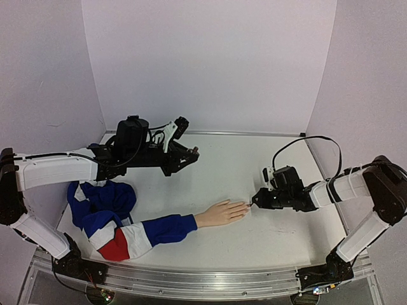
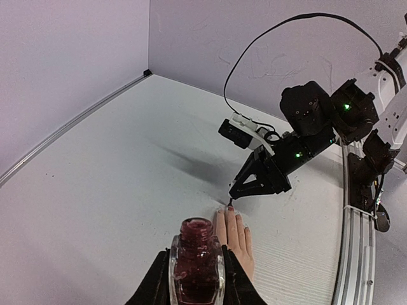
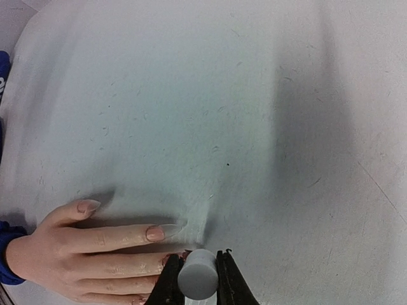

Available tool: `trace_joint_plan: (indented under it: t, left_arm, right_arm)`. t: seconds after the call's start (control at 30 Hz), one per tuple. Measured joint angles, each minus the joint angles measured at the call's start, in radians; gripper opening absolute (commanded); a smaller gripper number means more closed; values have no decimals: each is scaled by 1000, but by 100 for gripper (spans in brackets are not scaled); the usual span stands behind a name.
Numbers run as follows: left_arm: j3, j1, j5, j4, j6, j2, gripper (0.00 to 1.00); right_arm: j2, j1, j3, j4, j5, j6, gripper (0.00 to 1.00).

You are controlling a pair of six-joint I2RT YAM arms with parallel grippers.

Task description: Paint the nails

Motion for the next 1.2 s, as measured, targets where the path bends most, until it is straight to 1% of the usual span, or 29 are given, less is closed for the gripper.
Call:
trace_joint_plan:
  t: [0.3,0.47,0.63,0.73,0.87,1.0,1.1,1.2]
  left_arm:
    - [0,0,0,0,0,0,0]
    - [0,0,9,0,0,0,0]
    - [0,0,51,-4,-5,-14,0]
    - [0,0,84,-4,-19,-29,0]
    - [-3,-5,124,-4,-16,-49,0]
    - [-13,-19,135,-4,12,-63,0]
    - [-37,-47,129,1,48,-76,0]
    - [-82,-104,106,0,100,-97,0]
  right_arm:
    - [-9,0,5,-19,36,2,0]
    - [-65,0,16,-65,48,-2,0]
    - [-152,0,42,-112,48,-19,0]
    - [-192,0,67,-131,32,-35,0]
    - [-197,0,96,-145,-15,-60,0]
    - [-197,0,123,-163,-78,-87,0]
    - [-197,5,158,-173,-121,-97,0]
    - [-197,24,213,-183,-168,-103,0]
